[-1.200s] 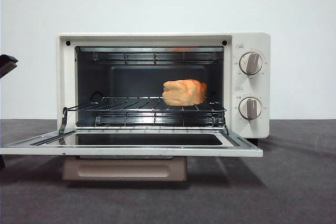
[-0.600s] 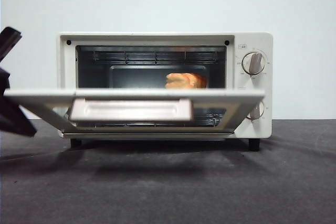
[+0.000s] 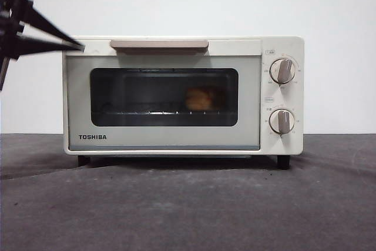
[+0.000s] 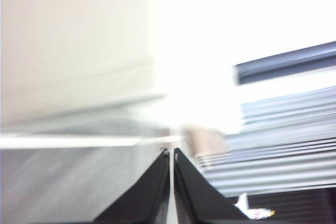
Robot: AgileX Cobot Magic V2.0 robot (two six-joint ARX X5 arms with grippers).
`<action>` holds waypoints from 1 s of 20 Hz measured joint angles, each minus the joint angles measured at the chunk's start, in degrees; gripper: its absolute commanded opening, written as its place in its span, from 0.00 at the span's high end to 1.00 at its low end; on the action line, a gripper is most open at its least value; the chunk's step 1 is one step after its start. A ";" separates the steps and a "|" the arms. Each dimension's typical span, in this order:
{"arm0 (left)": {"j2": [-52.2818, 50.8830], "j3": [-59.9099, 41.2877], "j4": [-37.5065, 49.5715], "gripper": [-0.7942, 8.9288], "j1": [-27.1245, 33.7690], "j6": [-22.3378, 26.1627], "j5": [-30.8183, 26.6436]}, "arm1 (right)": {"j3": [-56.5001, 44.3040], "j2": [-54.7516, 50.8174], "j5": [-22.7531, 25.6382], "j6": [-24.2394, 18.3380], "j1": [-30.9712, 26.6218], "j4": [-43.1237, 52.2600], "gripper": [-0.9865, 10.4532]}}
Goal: The left arm flap open the oven, the right arm pick bread and place it into oven, the left arm flap close the oven
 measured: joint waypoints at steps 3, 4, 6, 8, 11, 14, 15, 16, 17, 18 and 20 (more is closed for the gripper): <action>-2.08 0.00 3.28 0.90 0.00 -3.58 0.20 | 0.00 0.00 0.00 0.00 0.00 0.02 0.56; -2.89 0.00 3.28 0.90 0.00 -3.69 0.20 | 0.00 0.00 0.00 -0.02 0.00 0.02 0.56; -5.51 0.00 3.21 0.90 0.00 -3.58 0.20 | 0.00 0.00 0.00 -0.24 0.00 0.02 0.56; -8.66 0.00 2.60 0.90 0.00 -2.69 0.22 | 0.00 0.00 0.02 -1.01 0.00 0.02 0.57; -13.99 0.00 -0.72 0.90 0.00 0.17 0.48 | 0.00 0.00 0.02 -1.99 0.00 0.02 0.67; -19.34 0.00 -6.47 0.90 0.00 5.16 1.38 | 0.00 0.00 0.02 -3.08 0.00 0.02 0.77; -21.31 0.00 -8.81 0.90 0.00 7.39 1.53 | 0.00 0.00 0.02 -3.48 0.00 0.02 0.81; -23.17 0.00 -11.02 0.90 0.00 9.42 1.55 | 0.00 0.00 0.02 -3.91 0.00 0.02 0.85; -25.29 0.00 -13.59 0.90 0.00 11.89 1.53 | 0.00 0.00 0.02 -4.13 0.00 0.02 0.90; -27.58 0.00 -16.46 0.90 0.00 14.49 1.38 | 0.00 0.00 0.02 -4.50 0.00 0.02 0.91; -31.76 0.00 -21.86 0.90 -0.02 19.37 -0.02 | 0.00 0.00 0.02 -5.46 0.00 0.02 0.91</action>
